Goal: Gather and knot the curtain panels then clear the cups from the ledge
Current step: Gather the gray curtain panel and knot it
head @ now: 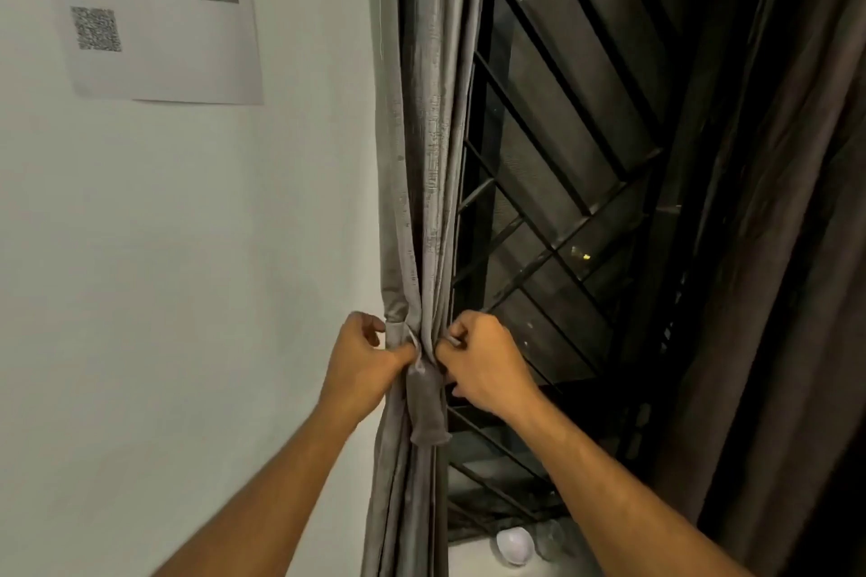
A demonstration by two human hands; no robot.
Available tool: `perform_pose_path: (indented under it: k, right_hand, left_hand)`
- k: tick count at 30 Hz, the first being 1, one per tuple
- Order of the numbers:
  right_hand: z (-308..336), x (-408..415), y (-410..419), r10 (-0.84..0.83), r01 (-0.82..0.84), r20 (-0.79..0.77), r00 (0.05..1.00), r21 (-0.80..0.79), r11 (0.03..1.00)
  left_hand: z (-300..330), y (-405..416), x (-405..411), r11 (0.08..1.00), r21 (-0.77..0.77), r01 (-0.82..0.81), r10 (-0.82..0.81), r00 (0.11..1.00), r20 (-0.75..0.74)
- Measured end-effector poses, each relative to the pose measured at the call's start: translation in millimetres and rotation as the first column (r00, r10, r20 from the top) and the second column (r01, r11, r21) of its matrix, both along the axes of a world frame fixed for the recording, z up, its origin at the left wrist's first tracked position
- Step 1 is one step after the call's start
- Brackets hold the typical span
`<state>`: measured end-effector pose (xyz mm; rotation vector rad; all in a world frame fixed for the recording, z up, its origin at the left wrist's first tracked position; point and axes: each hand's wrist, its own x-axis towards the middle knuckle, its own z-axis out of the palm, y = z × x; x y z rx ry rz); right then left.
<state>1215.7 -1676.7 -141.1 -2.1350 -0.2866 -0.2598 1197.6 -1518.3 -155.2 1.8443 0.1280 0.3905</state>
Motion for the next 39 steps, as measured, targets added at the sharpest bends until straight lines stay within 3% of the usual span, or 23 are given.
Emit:
perform_pose_path:
  k: [3,5,8,11,14,17,20,24,28,30,31,33,34,36,39]
  right_hand:
    - [-23,0,7,0.007,0.002,-0.030,1.000,0.278,0.961]
    - [-31,-4,12,0.035,-0.018,-0.039,0.999,0.371,0.929]
    - [-40,-27,22,0.057,-0.045,-0.011,0.998,0.471,0.881]
    - [-46,-50,29,0.026,-0.043,0.041,0.999,0.510,0.859]
    - [-55,-66,30,0.042,-0.043,0.016,0.999,0.582,0.812]
    - [-65,-80,30,0.092,-0.102,0.047,0.995,0.595,0.797]
    - [-69,-94,33,0.148,-0.207,0.164,0.975,0.446,0.871]
    - [-66,-118,41,0.135,-0.186,0.192,0.972,0.282,0.941]
    - [-53,-136,32,0.161,-0.178,0.130,0.978,0.134,0.975]
    - [-39,-149,26,0.200,-0.200,0.023,0.979,0.226,0.953]
    - [-31,-159,24,0.222,-0.199,-0.029,0.975,0.345,0.917]
    - [-14,-172,22,0.214,-0.092,-0.145,0.966,0.580,0.809]
    - [-8,-177,22,0.190,-0.024,-0.202,0.961,0.624,0.781]
    - [-1,-182,25,0.163,0.016,-0.262,0.951,0.569,0.822]
    - [-2,-184,38,0.168,-0.052,-0.174,0.970,0.530,0.846]
  left_hand:
    - [-14,-9,-18,0.994,-0.091,-0.067,0.065,0.997,-0.031]
    - [-19,-15,-30,0.986,-0.153,-0.065,0.056,0.996,-0.064]
    - [-23,-17,-47,0.977,-0.147,-0.152,0.156,0.988,0.014]
    - [-23,-20,-58,0.980,-0.159,-0.118,0.137,0.983,0.118]
    - [-23,-16,-66,0.988,-0.141,-0.069,0.084,0.991,0.106]
    - [-19,-1,-75,0.927,-0.370,0.062,-0.077,0.997,-0.025]
    - [-12,10,-93,0.851,-0.489,0.192,-0.248,0.967,-0.051]
    - [-4,10,-111,0.883,-0.325,0.338,-0.365,0.931,-0.023]
    - [2,8,-122,0.948,-0.095,0.302,-0.304,0.953,-0.003]
    - [2,5,-125,0.964,-0.027,0.266,-0.266,0.964,0.011]
    - [1,4,-126,0.970,0.002,0.243,-0.243,0.970,0.020]
    - [0,3,-127,0.980,0.048,0.194,-0.196,0.980,0.026]
    - [0,2,-129,0.983,0.060,0.176,-0.178,0.984,0.029]
    - [-1,2,-133,0.980,0.088,0.178,-0.182,0.982,0.040]
    - [-6,6,-133,0.983,0.015,0.181,-0.181,0.982,0.050]
